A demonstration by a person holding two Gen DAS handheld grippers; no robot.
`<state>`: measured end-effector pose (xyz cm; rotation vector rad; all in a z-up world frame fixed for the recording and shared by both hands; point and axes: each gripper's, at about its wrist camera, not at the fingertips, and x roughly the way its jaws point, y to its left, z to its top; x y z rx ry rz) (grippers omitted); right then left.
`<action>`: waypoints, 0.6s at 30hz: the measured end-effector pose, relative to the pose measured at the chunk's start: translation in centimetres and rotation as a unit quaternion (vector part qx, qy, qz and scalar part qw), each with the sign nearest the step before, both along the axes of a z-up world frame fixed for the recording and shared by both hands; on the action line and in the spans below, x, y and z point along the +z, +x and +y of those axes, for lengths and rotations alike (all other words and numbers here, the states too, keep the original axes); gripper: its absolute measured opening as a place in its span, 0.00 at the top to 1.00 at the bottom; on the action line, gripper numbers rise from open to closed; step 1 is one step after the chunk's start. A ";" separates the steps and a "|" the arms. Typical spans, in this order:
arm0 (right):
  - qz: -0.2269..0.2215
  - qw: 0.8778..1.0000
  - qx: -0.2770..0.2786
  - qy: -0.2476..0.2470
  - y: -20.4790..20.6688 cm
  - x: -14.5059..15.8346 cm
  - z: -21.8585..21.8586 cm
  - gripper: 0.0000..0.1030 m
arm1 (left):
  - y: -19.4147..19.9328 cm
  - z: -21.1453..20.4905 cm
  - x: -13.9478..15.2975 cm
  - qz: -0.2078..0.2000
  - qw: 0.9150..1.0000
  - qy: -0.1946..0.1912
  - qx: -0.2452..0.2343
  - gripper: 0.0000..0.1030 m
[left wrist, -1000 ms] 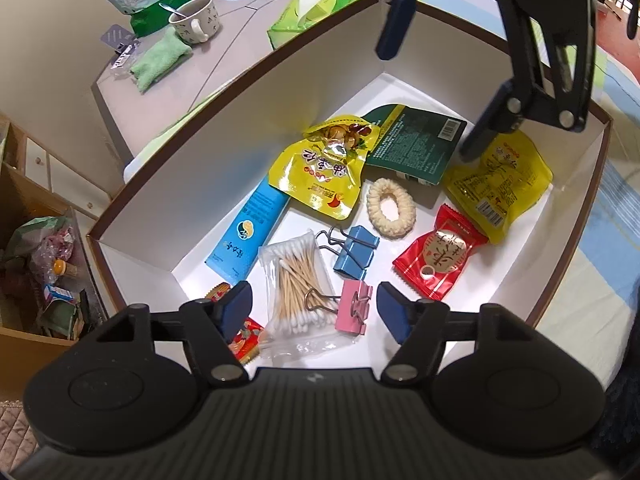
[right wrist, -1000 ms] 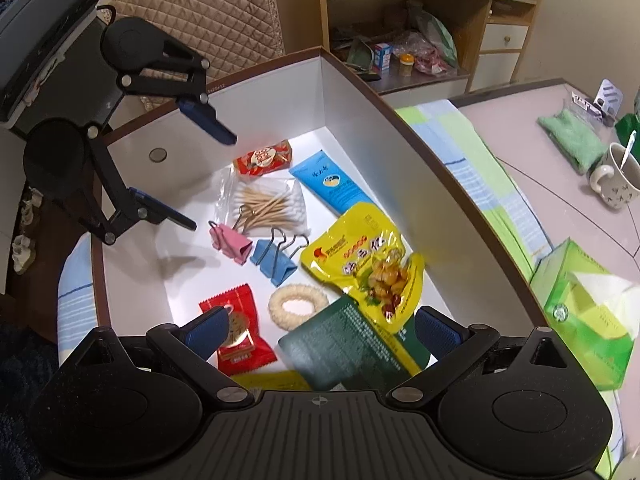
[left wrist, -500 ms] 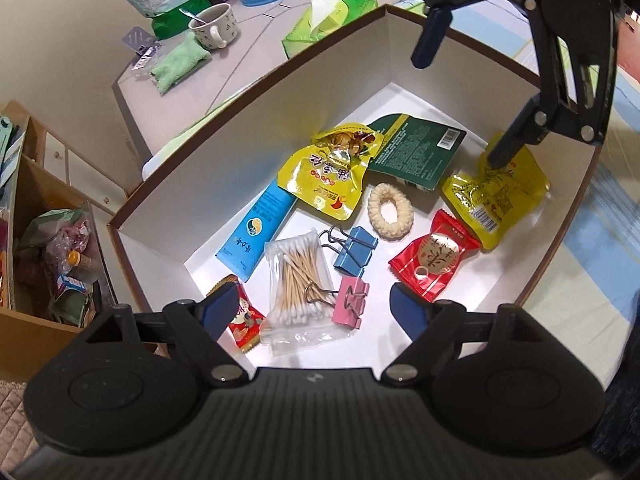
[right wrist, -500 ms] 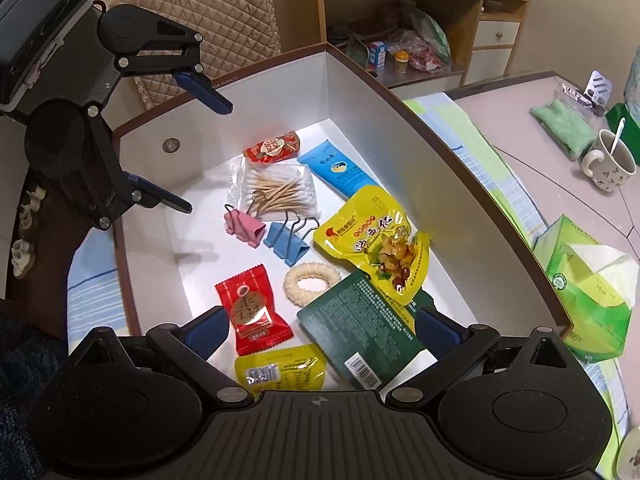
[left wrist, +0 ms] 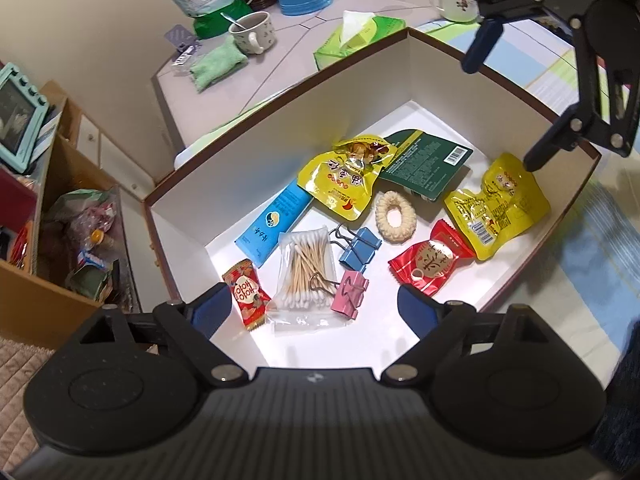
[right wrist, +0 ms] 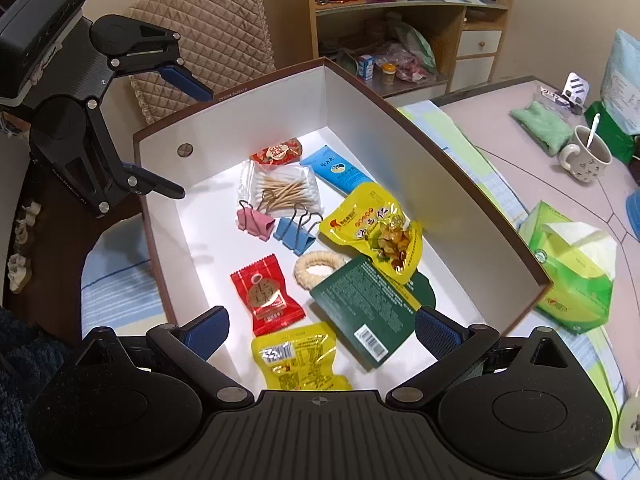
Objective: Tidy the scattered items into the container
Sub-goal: 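Lift both open tools up and away from the box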
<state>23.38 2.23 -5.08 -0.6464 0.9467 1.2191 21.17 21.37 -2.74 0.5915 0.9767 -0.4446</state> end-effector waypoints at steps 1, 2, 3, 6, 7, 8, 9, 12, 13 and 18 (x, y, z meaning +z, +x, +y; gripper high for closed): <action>-0.001 1.000 -0.003 0.003 -0.2 0.2 -0.3 0.02 | -0.3 -0.1 0.1 -0.002 1.000 0.000 0.002 0.13; -0.002 1.000 -0.005 0.007 -0.4 0.3 -0.7 0.02 | -0.6 -0.3 0.3 -0.006 1.000 0.001 0.005 0.12; -0.003 1.000 -0.008 0.010 -0.6 0.5 -1.0 0.02 | -0.9 -0.5 0.4 -0.011 1.000 0.004 0.008 0.11; -0.003 0.999 -0.021 0.025 -1.3 0.9 -2.3 0.02 | -1.9 -1.2 0.7 -0.025 1.000 0.011 0.013 0.10; -0.003 0.999 -0.026 0.030 -1.6 1.0 -2.8 0.02 | -2.3 -1.5 0.8 -0.030 0.999 0.014 0.017 0.10; -0.002 0.999 -0.031 0.034 -1.8 1.1 -3.2 0.02 | -2.7 -1.8 0.9 -0.037 0.999 0.016 0.019 0.10; -0.002 0.999 -0.035 0.038 -2.1 1.2 -3.7 0.02 | -3.1 -2.1 1.0 -0.044 0.999 0.019 0.022 0.10; 0.000 0.998 -0.048 0.049 -2.8 1.4 -4.9 0.02 | -4.5 -3.1 1.1 -0.055 0.998 0.022 0.032 0.09; 0.001 0.997 -0.051 0.052 -3.0 1.4 -5.3 0.02 | -4.9 -3.4 1.1 -0.056 0.998 0.021 0.034 0.09; -0.001 0.996 -0.060 0.065 -3.8 1.9 -6.9 0.02 | -6.5 -4.6 1.4 -0.060 0.997 0.016 0.055 0.09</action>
